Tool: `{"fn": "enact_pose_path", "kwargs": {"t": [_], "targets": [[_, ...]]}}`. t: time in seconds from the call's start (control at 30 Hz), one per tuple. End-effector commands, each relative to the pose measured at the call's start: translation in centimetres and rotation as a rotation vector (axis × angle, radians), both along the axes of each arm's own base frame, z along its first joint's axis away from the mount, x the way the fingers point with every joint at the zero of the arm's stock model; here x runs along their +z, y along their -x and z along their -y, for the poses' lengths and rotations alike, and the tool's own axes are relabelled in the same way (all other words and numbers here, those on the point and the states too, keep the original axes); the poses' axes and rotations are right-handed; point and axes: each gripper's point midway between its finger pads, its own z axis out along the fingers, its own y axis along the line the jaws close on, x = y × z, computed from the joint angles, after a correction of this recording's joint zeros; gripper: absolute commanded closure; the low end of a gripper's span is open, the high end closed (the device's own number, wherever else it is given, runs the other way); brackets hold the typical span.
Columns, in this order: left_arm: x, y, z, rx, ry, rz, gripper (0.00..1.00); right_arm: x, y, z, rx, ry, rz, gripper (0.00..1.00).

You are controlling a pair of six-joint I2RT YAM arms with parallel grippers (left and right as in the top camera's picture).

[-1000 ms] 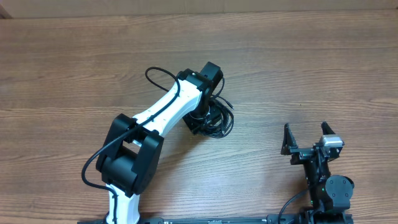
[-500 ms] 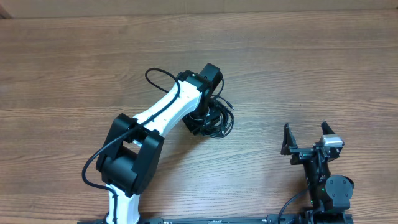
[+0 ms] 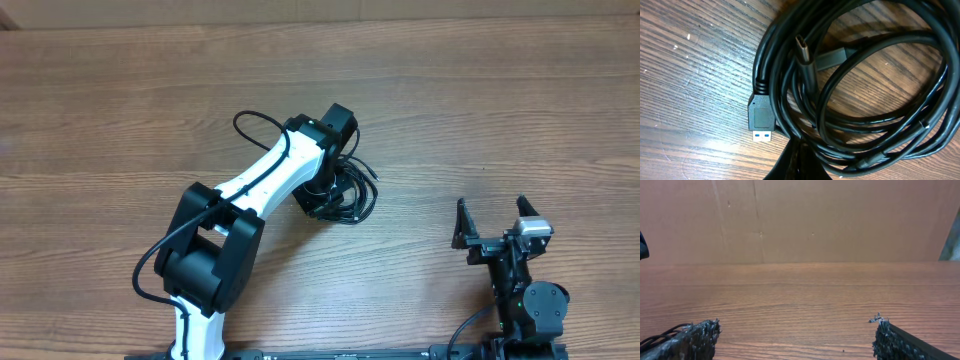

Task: Untangle cables
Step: 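Close the left gripper on a strand of the black cable coil, then lift the gripped cable strand upward with the left gripper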

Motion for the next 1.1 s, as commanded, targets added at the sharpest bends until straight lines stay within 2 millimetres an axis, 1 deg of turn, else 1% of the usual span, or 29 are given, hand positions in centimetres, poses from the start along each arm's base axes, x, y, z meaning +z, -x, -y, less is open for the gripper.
{"fn": "enact_pose_path", "kwargs": {"t": [0.0, 0.1, 0.23, 0.27, 0.3, 0.33, 0.37, 0.4, 0.47, 0.57, 0.6, 0.63, 0.7, 0.73, 0.83, 0.87, 0.97, 1.07], "targets": [[-0.2, -0.7, -0.6, -0.05, 0.003, 0.009, 0.96, -0.1, 0.0, 0.2, -0.01, 0.008, 0.006, 0.0], [1.4, -1.7, -0.9, -0.093, 0.022, 0.038, 0.96, -0.1, 0.0, 0.2, -0.01, 0.008, 0.006, 0.0], [3.5, -2.1, -1.3, -0.102, 0.023, 0.045, 0.96, -0.1, 0.0, 0.2, -0.01, 0.008, 0.006, 0.0], [3.7, -2.0, -1.3, -0.102, 0.019, 0.039, 0.87, -0.1, 0.0, 0.2, -0.01, 0.008, 0.006, 0.0], [3.7, -1.7, -1.4, -0.102, 0.016, 0.028, 0.73, -0.1, 0.0, 0.2, -0.01, 0.008, 0.006, 0.0], [3.6, -1.4, -1.5, -0.103, 0.011, 0.016, 0.49, -0.1, 0.0, 0.2, -0.01, 0.008, 0.006, 0.0], [3.2, -1.0, -1.5, -0.107, 0.006, 0.005, 0.15, -0.1, 0.0, 0.2, -0.01, 0.008, 0.006, 0.0], [3.0, -0.7, -1.5, -0.109, 0.003, -0.001, 0.05, -0.1, 0.0, 0.2, -0.01, 0.008, 0.006, 0.0], [2.3, 0.0, -1.7, -0.088, -0.013, -0.027, 0.02, -0.1, 0.0, 0.2, -0.01, 0.008, 0.006, 0.0], [1.0, 1.2, -2.1, -0.013, -0.041, -0.068, 0.03, -0.1, 0.0, 0.2, -0.01, 0.008, 0.006, 0.0], [0.5, 1.3, -2.2, 0.006, -0.043, -0.07, 0.06, -0.1, 0.0, 0.2, -0.01, 0.008, 0.006, 0.0], [-0.1, 1.4, -2.0, 0.012, -0.033, -0.069, 0.1, -0.1, 0.0, 0.2, -0.01, 0.008, 0.006, 0.0], [-0.8, 1.5, -1.7, 0.013, -0.005, -0.069, 0.24, -0.1, 0.0, 0.2, -0.01, 0.008, 0.006, 0.0], [-1.0, 1.6, -1.5, 0.014, 0.011, -0.071, 0.3, -0.1, 0.0, 0.2, -0.01, 0.008, 0.006, 0.0], [-1.2, 1.5, -1.1, 0.014, 0.033, -0.068, 0.33, -0.1, 0.0, 0.2, -0.01, 0.008, 0.006, 0.0], [-1.2, 1.5, -1.0, 0.014, 0.037, -0.067, 0.36, -0.1, 0.0, 0.2, -0.01, 0.008, 0.006, 0.0], [-1.1, 1.4, -0.7, 0.011, 0.051, -0.062, 0.51, -0.1, 0.0, 0.2, -0.01, 0.008, 0.006, 0.0], [-1.1, 1.3, -0.7, 0.011, 0.053, -0.061, 0.61, -0.1, 0.0, 0.2, -0.01, 0.008, 0.006, 0.0]]}}
